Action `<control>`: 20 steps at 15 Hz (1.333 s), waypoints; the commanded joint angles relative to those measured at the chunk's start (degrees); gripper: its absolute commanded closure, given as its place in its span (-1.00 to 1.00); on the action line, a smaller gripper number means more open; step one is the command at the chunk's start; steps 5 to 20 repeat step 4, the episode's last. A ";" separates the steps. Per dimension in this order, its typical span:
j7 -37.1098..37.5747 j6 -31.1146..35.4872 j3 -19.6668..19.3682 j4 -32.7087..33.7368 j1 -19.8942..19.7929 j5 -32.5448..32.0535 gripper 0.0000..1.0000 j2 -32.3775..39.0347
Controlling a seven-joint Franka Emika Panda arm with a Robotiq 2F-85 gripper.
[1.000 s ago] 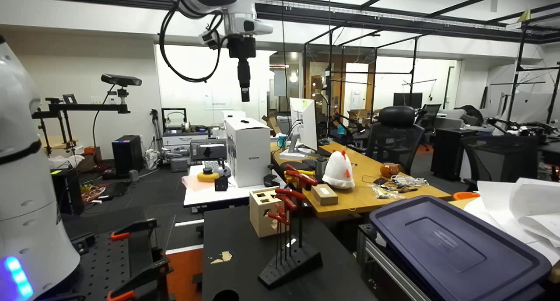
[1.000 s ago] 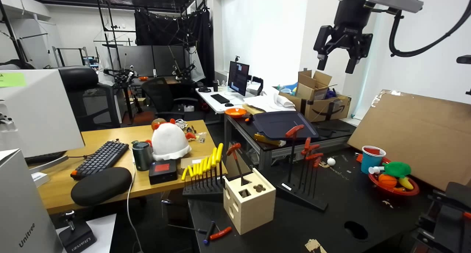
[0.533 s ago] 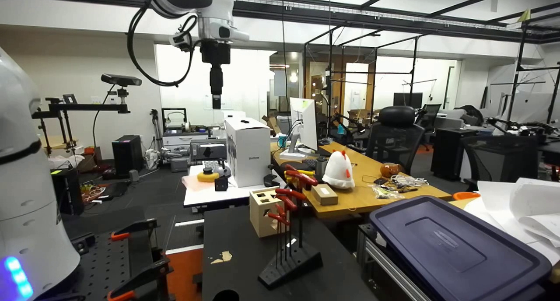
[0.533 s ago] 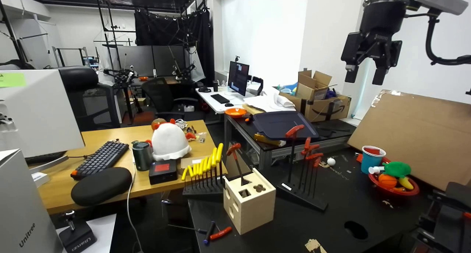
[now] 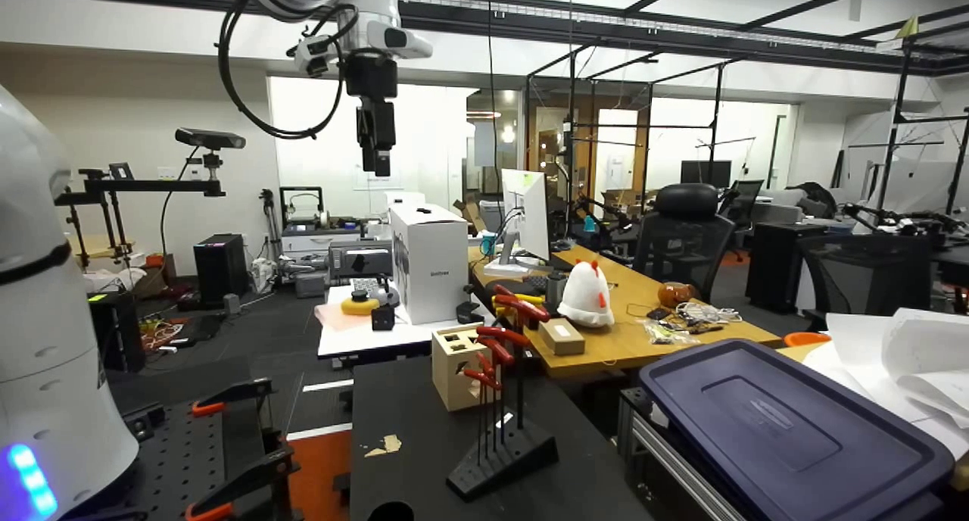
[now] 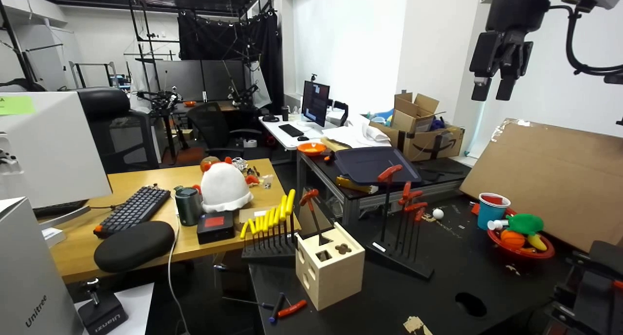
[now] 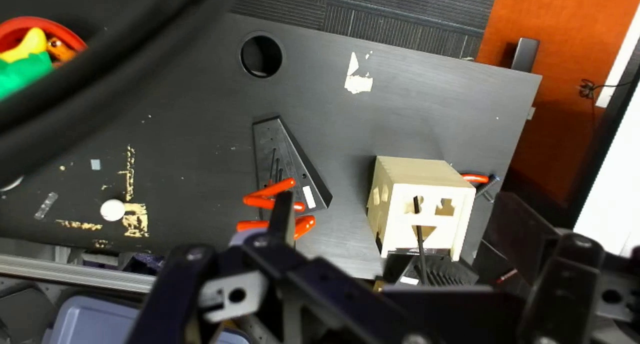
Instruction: Pick up the orange object and put it on the holder.
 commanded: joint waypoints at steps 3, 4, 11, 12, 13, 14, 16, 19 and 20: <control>-0.20 0.75 0.23 0.26 -1.27 0.11 -1.00 0.73; -0.19 0.75 0.27 0.25 -1.24 0.11 -1.00 0.76; -0.19 0.75 0.27 0.25 -1.24 0.11 -1.00 0.76; -0.19 0.75 0.27 0.25 -1.24 0.11 -1.00 0.76; -0.19 0.75 0.27 0.25 -1.24 0.11 -1.00 0.76; -0.19 0.75 0.27 0.25 -1.24 0.11 -1.00 0.76; -0.19 0.75 0.27 0.25 -1.24 0.11 -1.00 0.76; -0.19 0.75 0.27 0.25 -1.24 0.11 -1.00 0.76; -0.19 0.75 0.27 0.25 -1.24 0.11 -1.00 0.76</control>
